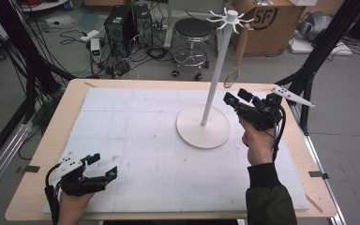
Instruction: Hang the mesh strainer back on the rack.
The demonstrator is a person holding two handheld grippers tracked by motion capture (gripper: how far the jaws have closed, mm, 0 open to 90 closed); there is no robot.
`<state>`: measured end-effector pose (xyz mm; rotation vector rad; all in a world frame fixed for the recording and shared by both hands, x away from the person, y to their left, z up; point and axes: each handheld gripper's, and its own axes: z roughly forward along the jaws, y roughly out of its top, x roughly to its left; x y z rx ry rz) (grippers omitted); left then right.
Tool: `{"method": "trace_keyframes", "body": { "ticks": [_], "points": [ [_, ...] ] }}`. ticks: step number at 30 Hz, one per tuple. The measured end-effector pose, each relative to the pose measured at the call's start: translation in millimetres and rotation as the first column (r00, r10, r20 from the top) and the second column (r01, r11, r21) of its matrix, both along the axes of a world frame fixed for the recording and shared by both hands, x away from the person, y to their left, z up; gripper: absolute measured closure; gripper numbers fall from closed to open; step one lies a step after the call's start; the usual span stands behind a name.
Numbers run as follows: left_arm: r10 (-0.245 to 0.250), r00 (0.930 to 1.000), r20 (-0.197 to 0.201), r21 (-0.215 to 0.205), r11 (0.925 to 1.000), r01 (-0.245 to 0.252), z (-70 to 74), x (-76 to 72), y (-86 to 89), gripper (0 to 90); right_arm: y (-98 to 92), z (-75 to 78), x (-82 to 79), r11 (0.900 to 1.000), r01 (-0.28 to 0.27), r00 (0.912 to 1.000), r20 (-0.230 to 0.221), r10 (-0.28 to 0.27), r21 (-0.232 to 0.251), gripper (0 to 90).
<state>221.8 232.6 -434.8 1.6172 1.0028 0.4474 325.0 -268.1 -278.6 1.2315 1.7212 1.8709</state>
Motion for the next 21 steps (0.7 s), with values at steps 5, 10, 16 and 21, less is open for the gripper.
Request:
{"method": "trace_keyframes", "body": {
  "ticks": [5, 10, 16, 21],
  "points": [
    [-0.002, 1.0000, -0.002, 0.004, 1.0000, 0.002, -0.1, 0.2, -0.3, 11.5, 0.0, -11.4, -9.5, 0.999, -0.009, 1.0000, -0.003, 0.009, -0.046, 21.3],
    [-0.005, 1.0000, -0.001, -0.006, 1.0000, 0.005, 0.2, 0.3, -0.7, 11.5, -1.5, -25.8, -15.3, 0.999, -0.019, 0.9997, -0.017, 0.018, -0.048, 20.6],
    [-0.012, 0.9999, 0.000, -0.007, 0.9999, 0.012, 0.0, 2.3, -3.0, 11.6, -2.1, -41.5, -21.2, 0.997, -0.027, 0.9991, -0.035, 0.024, -0.075, 19.7],
    [-0.022, 0.9998, 0.000, -0.006, 0.9997, 0.022, 0.1, 4.5, -4.7, 11.5, -1.2, -54.9, -25.2, 0.995, -0.034, 0.9981, -0.054, 0.028, -0.099, 19.3]
  ]
}}
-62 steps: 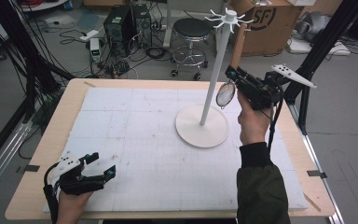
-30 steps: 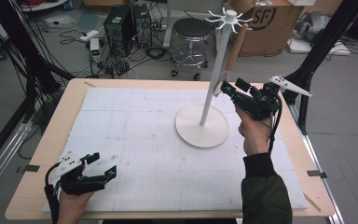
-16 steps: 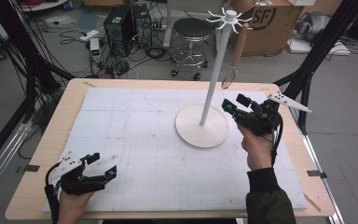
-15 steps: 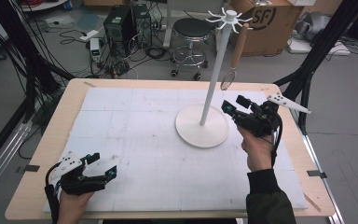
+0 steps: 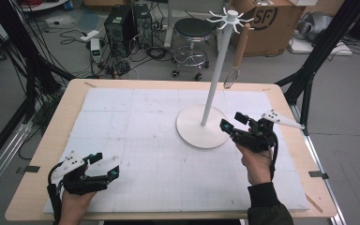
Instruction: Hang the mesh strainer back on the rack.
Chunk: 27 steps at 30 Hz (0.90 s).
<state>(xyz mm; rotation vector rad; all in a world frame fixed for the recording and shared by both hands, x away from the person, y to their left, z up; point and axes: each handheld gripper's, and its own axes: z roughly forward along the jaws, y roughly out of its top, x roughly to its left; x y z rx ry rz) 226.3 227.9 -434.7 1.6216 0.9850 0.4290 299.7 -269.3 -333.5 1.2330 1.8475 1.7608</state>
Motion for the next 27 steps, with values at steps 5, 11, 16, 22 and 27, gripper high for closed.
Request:
{"method": "trace_keyframes", "body": {
  "ticks": [5, 11, 16, 22, 27],
  "points": [
    [-0.005, 1.0000, 0.000, -0.004, 1.0000, 0.005, 0.0, 0.6, -2.2, 11.5, 1.3, -12.2, -4.5, 1.000, -0.005, 0.9999, -0.013, 0.005, -0.023, 19.3],
    [-0.003, 1.0000, -0.002, 0.000, 1.0000, 0.003, -0.2, 0.8, -1.2, 11.6, 0.6, -24.2, -9.1, 0.999, -0.017, 0.9994, -0.030, 0.015, -0.050, 18.1],
    [-0.004, 1.0000, -0.004, 0.002, 1.0000, 0.004, -0.8, 1.2, -1.6, 11.6, -2.1, -34.0, -11.3, 0.998, -0.014, 0.9989, -0.046, 0.012, -0.057, 18.1],
    [-0.004, 1.0000, -0.007, 0.001, 1.0000, 0.005, -1.2, 1.6, -1.8, 11.5, -4.0, -44.5, -15.6, 0.997, -0.029, 0.9983, -0.051, 0.026, -0.065, 18.1],
    [0.000, 1.0000, -0.009, 0.000, 1.0000, 0.000, -1.4, 1.6, -0.3, 11.5, -5.2, -57.4, -18.0, 0.997, -0.044, 0.9975, -0.059, 0.041, -0.063, 18.1]
  ]
}}
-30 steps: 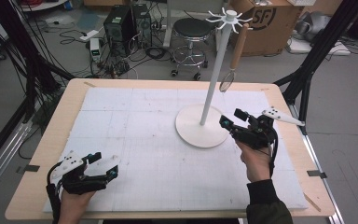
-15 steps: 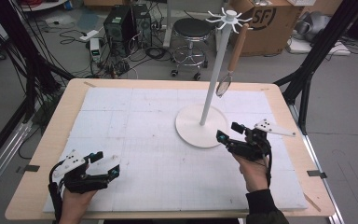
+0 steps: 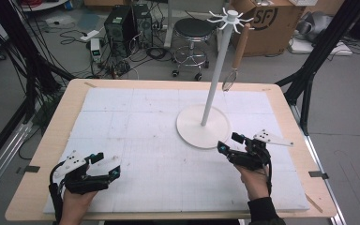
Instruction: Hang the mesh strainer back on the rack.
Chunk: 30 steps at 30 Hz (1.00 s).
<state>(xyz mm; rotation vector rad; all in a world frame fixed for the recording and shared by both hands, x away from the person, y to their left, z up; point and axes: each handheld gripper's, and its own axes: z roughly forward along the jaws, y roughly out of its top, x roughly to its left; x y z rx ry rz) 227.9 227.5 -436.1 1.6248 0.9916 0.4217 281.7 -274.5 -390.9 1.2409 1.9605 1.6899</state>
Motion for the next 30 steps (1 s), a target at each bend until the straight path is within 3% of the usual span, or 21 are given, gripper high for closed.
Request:
{"method": "trace_keyframes", "body": {
  "ticks": [17, 24, 30],
  "points": [
    [0.007, 0.9999, -0.009, -0.002, 1.0000, -0.007, -1.4, 0.8, 0.6, 11.6, -4.4, -20.5, -7.5, 0.999, -0.046, 0.9988, -0.019, 0.045, -0.023, 17.2],
    [0.004, 0.9999, -0.010, -0.005, 1.0000, -0.004, -1.4, 0.5, -0.1, 11.5, 0.0, -32.4, -8.4, 0.996, -0.063, 0.9970, -0.049, 0.060, -0.067, 16.9],
    [0.004, 1.0000, -0.007, -0.012, 0.9999, -0.004, -1.1, 0.1, 1.0, 11.6, -0.2, -35.9, -8.9, 0.996, -0.060, 0.9966, -0.061, 0.056, -0.065, 16.7]
  ]
}}
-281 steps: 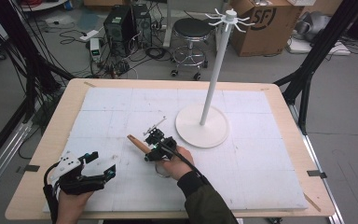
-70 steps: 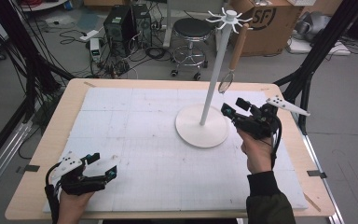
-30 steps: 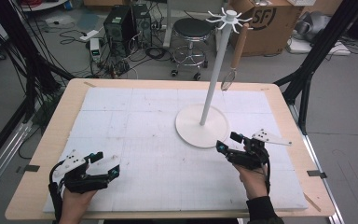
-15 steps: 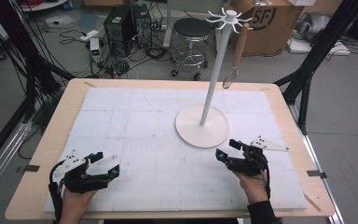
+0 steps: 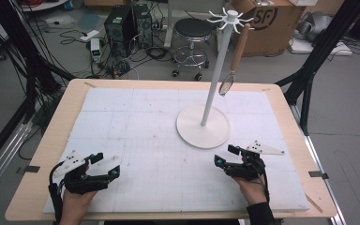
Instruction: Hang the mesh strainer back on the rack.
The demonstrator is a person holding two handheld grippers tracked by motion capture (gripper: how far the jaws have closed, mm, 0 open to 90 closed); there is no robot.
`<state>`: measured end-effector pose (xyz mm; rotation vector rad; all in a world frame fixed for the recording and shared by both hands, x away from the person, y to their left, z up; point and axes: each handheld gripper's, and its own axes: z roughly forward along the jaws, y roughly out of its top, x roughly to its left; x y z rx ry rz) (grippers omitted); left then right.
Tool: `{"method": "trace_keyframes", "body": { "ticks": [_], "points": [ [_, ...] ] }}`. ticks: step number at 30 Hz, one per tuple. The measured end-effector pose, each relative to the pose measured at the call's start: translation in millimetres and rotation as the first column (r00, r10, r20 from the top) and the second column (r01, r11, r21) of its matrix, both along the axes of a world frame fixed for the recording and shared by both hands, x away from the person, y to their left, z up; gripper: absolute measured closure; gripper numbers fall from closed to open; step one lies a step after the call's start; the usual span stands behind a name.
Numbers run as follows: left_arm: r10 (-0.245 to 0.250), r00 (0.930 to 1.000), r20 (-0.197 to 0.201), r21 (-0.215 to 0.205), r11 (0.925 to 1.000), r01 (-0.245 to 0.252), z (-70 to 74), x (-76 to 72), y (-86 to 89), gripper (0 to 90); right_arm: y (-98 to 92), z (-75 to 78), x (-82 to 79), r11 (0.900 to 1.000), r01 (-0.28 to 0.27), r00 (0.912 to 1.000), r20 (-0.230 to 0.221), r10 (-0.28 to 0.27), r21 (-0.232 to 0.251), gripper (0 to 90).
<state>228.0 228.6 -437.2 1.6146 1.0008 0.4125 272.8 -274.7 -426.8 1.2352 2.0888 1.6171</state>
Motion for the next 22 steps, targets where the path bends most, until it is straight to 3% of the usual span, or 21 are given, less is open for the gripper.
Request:
{"method": "trace_keyframes", "body": {
  "ticks": [22],
  "points": [
    [-0.004, 1.0000, -0.007, 0.008, 1.0000, 0.004, -0.2, 0.4, -1.2, 11.6, -4.2, -1.5, -0.4, 1.000, 0.012, 0.9999, -0.001, -0.012, 0.029, 15.9]
  ]
}}
